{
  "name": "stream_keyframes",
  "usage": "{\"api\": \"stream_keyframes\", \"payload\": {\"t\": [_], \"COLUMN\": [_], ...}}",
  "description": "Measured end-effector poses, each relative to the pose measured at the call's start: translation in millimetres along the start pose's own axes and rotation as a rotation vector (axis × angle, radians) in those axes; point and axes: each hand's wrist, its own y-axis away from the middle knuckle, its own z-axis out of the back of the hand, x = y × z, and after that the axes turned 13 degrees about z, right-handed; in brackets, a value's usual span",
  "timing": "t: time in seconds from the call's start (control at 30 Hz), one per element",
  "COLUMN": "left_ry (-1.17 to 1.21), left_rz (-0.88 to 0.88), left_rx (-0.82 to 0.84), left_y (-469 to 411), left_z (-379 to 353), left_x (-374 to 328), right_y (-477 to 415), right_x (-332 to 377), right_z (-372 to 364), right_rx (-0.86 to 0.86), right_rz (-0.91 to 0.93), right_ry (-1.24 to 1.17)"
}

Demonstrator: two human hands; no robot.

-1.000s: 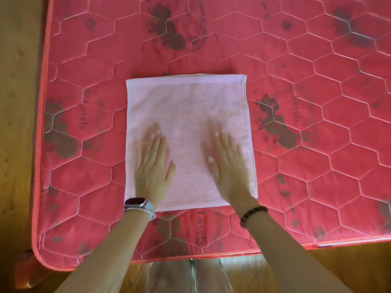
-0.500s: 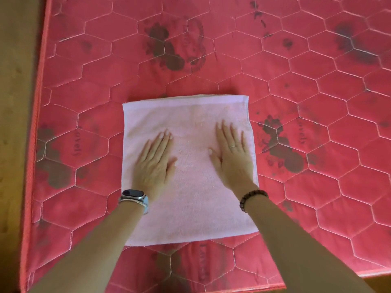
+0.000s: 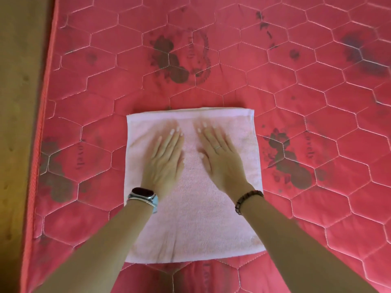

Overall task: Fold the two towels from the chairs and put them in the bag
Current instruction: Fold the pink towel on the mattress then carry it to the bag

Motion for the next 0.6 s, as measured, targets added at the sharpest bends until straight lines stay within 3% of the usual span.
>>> {"api": "stream_keyframes", "payload": {"t": [0.3, 0.6], "left_ry": [-0.001, -0.046], "left_rz": [0.085, 0.274], "left_rx": [0.055, 0.062], "left_y": [-33.2, -56.7], "left_z": [-8.0, 1.9], "left_x": [-1.5, 62.9], "right_y": [-31.2, -22.8], "right_x": [-19.4, -80.7], "right_z": [-1.6, 19.9], "right_rx": [0.096, 0.089], "right_rz": [0.034, -0.279], "right_ry": [0.078, 0.09]}}
